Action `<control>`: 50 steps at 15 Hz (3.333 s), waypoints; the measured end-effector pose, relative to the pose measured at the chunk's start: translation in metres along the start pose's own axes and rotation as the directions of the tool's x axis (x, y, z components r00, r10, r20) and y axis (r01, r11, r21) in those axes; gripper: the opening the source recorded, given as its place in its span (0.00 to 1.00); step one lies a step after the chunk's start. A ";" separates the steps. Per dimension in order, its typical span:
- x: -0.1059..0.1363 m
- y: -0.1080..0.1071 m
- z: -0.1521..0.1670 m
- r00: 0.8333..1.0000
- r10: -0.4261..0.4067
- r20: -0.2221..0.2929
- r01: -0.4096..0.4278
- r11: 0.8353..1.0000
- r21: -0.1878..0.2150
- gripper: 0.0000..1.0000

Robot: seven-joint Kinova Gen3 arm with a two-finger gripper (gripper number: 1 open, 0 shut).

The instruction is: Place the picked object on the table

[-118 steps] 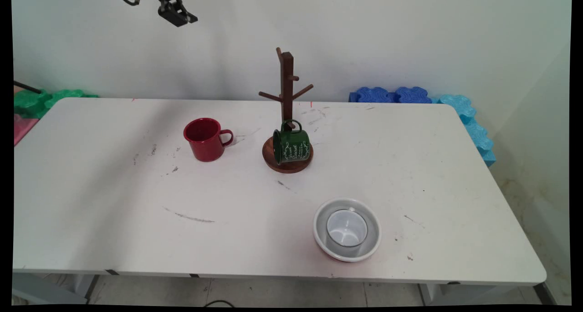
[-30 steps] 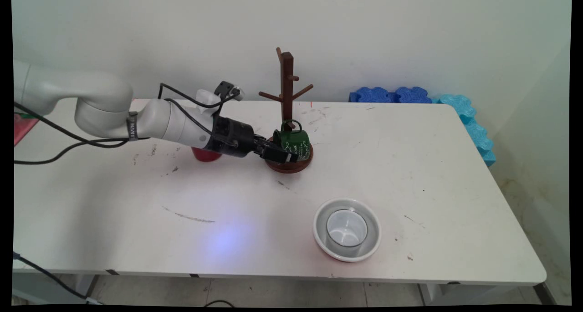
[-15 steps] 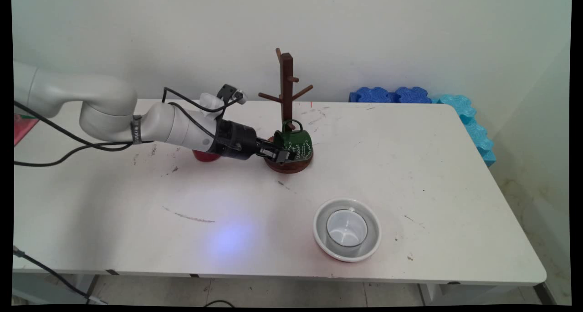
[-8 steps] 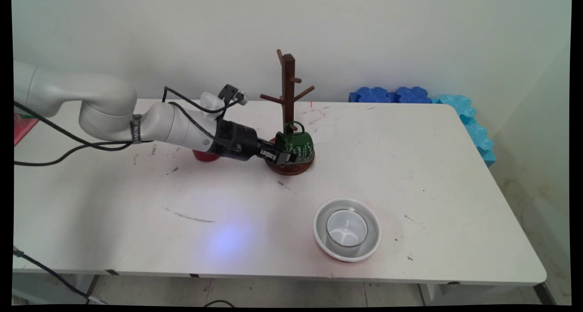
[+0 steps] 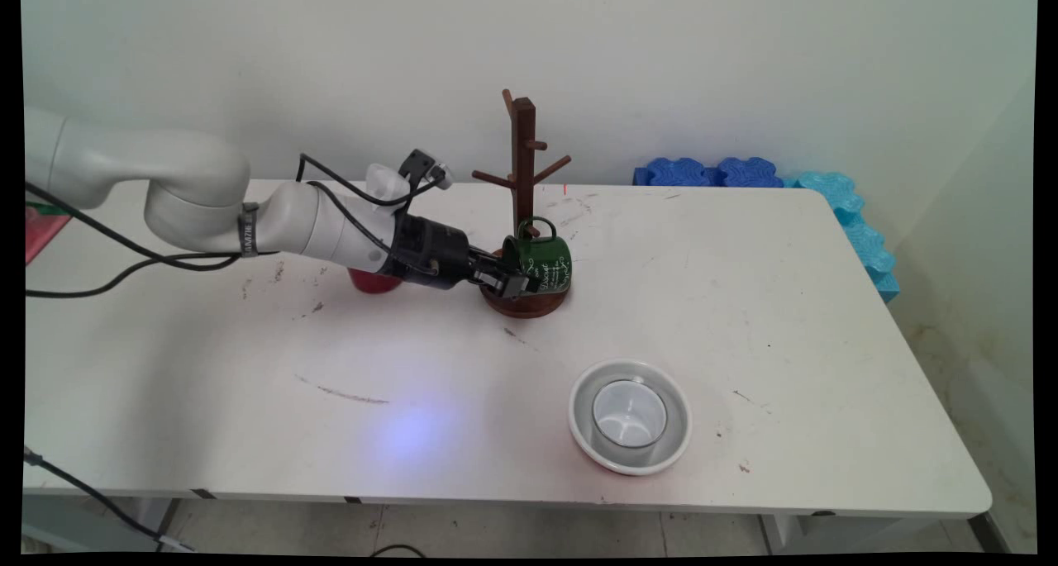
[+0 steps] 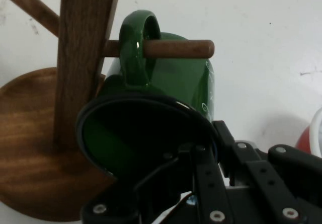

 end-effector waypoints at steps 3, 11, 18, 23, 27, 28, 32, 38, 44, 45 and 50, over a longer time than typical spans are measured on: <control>0.002 0.000 0.000 1.000 0.027 0.001 -0.027 1.000 0.004 0.00; 0.003 0.004 -0.004 0.996 0.087 0.008 -0.087 0.996 0.009 0.00; 0.002 0.015 -0.007 0.993 0.117 0.013 -0.117 0.993 -0.005 0.00; 0.001 0.026 -0.009 0.991 0.131 0.017 -0.130 0.991 -0.020 0.00; 0.000 0.035 -0.011 0.990 0.140 0.019 -0.139 0.990 -0.032 0.00; 0.000 0.037 -0.011 0.990 0.142 0.019 -0.141 0.989 -0.034 0.00; 0.002 0.044 -0.015 0.988 0.154 0.017 -0.153 0.987 -0.044 0.00; 0.007 0.051 -0.027 0.982 0.185 0.027 -0.184 0.982 -0.049 0.00; 0.013 0.050 -0.050 0.971 0.232 0.058 -0.230 0.972 -0.038 0.00; 0.014 0.049 -0.055 0.968 0.242 0.066 -0.240 0.970 -0.036 0.00; 0.019 0.044 -0.075 0.952 0.287 0.105 -0.285 0.958 -0.032 0.00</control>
